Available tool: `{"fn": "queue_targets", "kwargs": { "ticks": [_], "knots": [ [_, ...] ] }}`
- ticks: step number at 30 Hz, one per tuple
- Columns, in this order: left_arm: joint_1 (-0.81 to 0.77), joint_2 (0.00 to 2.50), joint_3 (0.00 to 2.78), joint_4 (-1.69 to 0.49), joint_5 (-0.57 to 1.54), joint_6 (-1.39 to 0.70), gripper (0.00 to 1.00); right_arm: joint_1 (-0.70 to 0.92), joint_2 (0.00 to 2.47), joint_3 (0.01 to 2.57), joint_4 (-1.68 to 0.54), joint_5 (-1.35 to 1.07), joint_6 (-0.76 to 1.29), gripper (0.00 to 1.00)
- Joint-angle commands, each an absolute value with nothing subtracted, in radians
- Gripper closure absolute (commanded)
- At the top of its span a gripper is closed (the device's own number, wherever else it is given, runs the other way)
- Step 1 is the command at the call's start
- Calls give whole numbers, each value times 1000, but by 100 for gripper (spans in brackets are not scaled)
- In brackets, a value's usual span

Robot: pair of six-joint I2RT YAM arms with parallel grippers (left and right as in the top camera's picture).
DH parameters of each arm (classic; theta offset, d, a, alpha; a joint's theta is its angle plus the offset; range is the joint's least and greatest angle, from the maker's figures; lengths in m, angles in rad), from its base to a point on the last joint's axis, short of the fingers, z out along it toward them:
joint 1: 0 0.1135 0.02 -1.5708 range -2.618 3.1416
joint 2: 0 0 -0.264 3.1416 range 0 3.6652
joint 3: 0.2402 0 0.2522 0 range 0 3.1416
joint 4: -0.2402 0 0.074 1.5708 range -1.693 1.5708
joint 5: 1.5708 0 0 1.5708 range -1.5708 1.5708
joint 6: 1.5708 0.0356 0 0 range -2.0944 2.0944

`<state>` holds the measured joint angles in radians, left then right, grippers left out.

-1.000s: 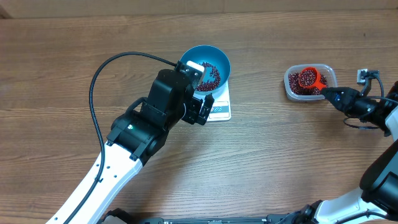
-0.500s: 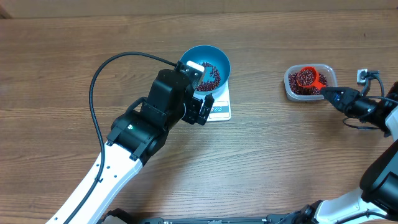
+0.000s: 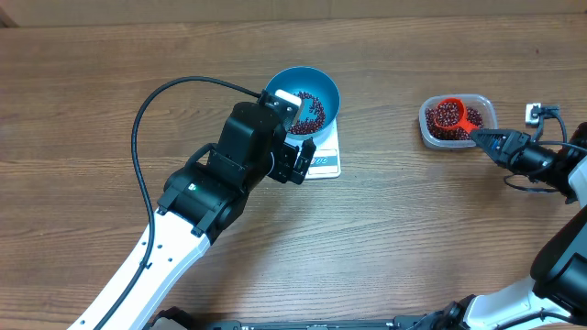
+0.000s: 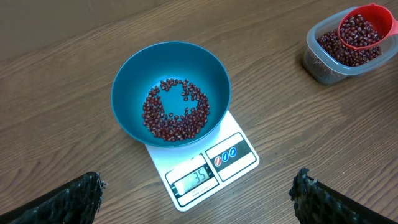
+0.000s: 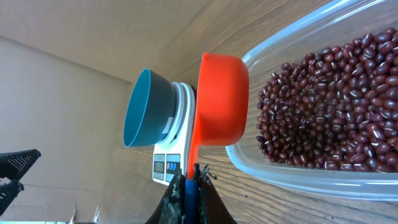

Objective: Scoop item into bowl and weigh 150g on scale
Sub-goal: 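Lift the filled scoop out of the tub with the right gripper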

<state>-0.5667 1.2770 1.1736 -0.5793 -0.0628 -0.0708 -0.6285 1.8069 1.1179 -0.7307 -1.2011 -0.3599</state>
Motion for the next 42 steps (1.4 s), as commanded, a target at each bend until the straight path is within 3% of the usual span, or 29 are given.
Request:
{"fn": "queue_targets", "kwargs": {
  "ticks": [1,23,42],
  "knots": [
    [-562,1283,1200,-579,-51,-59,0,-635,1809,1112,-740,-1234,-363,96],
    [-562,1283,1200,-579,-51,-59,0,-614,1809,1112,-854,-1525,-364,96],
    [-562,1283,1200,-579,-51,-59,0,-292,1809,1112,-837,-1558,-363,96]
  ]
}}
